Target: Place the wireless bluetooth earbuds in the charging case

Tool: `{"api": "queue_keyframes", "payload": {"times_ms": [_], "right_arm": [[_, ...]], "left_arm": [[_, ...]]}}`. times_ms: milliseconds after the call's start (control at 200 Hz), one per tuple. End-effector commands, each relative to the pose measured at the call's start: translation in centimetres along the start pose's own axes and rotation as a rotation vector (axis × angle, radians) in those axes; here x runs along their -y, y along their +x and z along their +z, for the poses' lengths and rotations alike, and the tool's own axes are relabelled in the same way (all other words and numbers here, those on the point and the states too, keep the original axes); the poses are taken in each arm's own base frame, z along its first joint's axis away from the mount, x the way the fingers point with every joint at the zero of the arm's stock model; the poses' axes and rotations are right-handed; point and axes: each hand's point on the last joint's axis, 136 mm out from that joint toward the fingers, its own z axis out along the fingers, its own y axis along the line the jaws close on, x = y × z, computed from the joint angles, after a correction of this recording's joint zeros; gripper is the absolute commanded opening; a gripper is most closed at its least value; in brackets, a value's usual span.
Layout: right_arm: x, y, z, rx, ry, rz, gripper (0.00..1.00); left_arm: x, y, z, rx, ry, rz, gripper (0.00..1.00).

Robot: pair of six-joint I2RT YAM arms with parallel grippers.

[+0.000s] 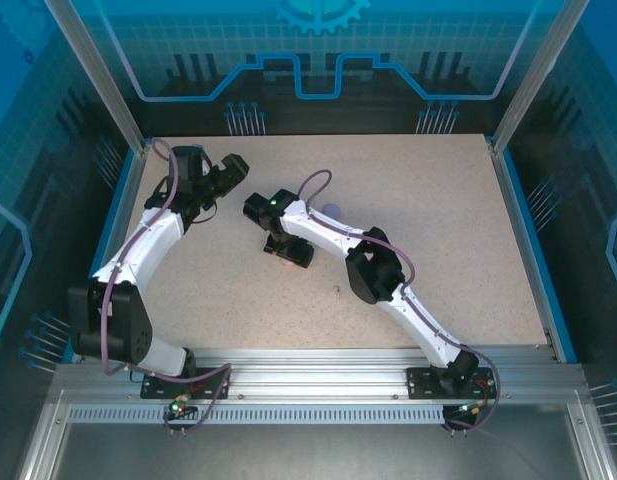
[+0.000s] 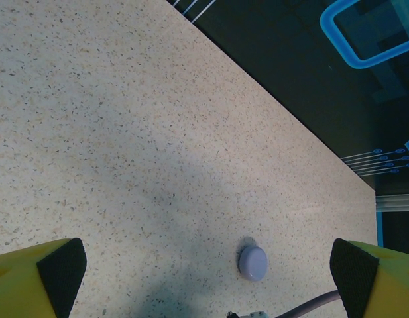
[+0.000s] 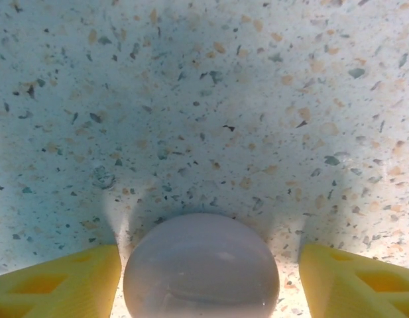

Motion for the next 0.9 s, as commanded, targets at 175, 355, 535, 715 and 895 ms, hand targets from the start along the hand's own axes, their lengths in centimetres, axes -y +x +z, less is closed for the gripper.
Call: {"api": "queue_keyframes", "payload": {"times_ms": [175, 355, 535, 715, 895], "right_arm": [[-0.9, 0.6, 0.7, -0.010, -0.017, 0.003, 0.68], [-0.8, 0.6, 1.2, -0.020, -0.025, -0.014, 0.59], [-0.8, 0.5, 0.9, -0.027, -0.052, -0.035, 0.50], [-0.7, -0.1, -0.4, -0.021, -0.093, -0.056, 0.40], [-0.3, -1.7, -2.9, 0.000, -0.160, -0.068, 0.38]], "left_arm": [[-0.3, 0.1, -0.7, 0.002, 0.004, -0.019, 0.99], [-0.2, 0.2, -0.9, -0.001, 0.009, -0.017, 0.99], [-0.2, 0.5, -1.2, -0.006, 0.018, -0.019, 0.99], [-0.1, 1.1, -1.8, -0.020, 0.041, -0.024, 0.99], [-0.3, 2.7, -2.2, -0.048, 0.090, -0.047, 0.99]]}}
